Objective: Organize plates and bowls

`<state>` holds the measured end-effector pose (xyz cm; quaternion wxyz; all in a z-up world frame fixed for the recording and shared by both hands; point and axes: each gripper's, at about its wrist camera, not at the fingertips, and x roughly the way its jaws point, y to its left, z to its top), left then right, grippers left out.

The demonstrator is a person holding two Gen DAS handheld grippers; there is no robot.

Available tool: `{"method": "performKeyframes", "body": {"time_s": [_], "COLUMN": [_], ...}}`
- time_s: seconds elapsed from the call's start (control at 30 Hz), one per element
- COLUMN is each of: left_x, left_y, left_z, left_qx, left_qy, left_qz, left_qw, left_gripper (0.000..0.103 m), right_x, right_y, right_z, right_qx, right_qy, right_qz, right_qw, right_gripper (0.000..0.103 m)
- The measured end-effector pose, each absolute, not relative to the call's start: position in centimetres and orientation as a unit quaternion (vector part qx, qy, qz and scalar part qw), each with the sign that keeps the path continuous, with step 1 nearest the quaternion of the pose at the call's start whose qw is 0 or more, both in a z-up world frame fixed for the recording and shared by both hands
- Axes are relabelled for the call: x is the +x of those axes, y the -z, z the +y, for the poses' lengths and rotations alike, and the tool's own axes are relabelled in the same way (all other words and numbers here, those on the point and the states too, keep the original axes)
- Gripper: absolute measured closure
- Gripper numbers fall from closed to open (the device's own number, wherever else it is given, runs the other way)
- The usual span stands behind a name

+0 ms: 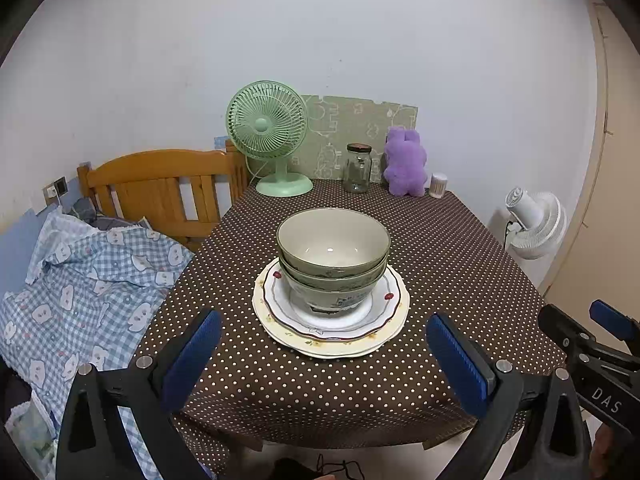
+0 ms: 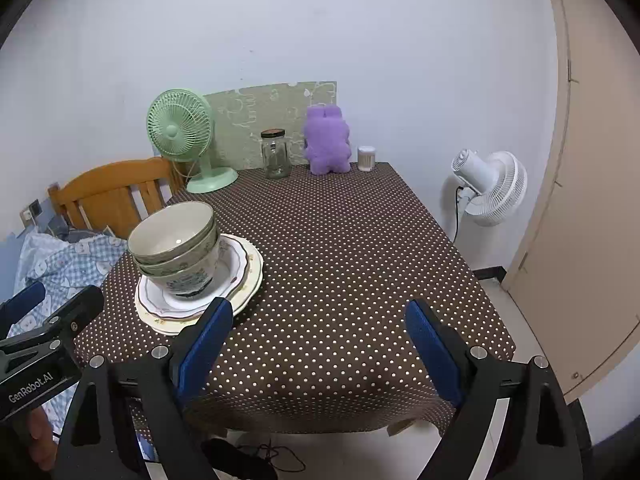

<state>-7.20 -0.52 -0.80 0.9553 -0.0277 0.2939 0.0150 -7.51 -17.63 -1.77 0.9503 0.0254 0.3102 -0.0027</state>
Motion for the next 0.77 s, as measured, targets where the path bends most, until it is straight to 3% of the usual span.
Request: {"method": "performKeyframes", "body": {"time_s": [0.77], "left_x": [-6.53], "left_y": [0.94], "left_z": [-0.91], "left_qx": [-0.032], "left_qy": [-0.012], "left_qz": [0.29], "left_qw": [0.956], "left_gripper": [0.0], "right_x": [-6.97], "right_y": [1.8], "right_z": [-18.19], "right_qx": [0.018], "right_qy": [0.01], "right_qz": [0.311], "right_qw": [0.95], "right_gripper": [0.013]}}
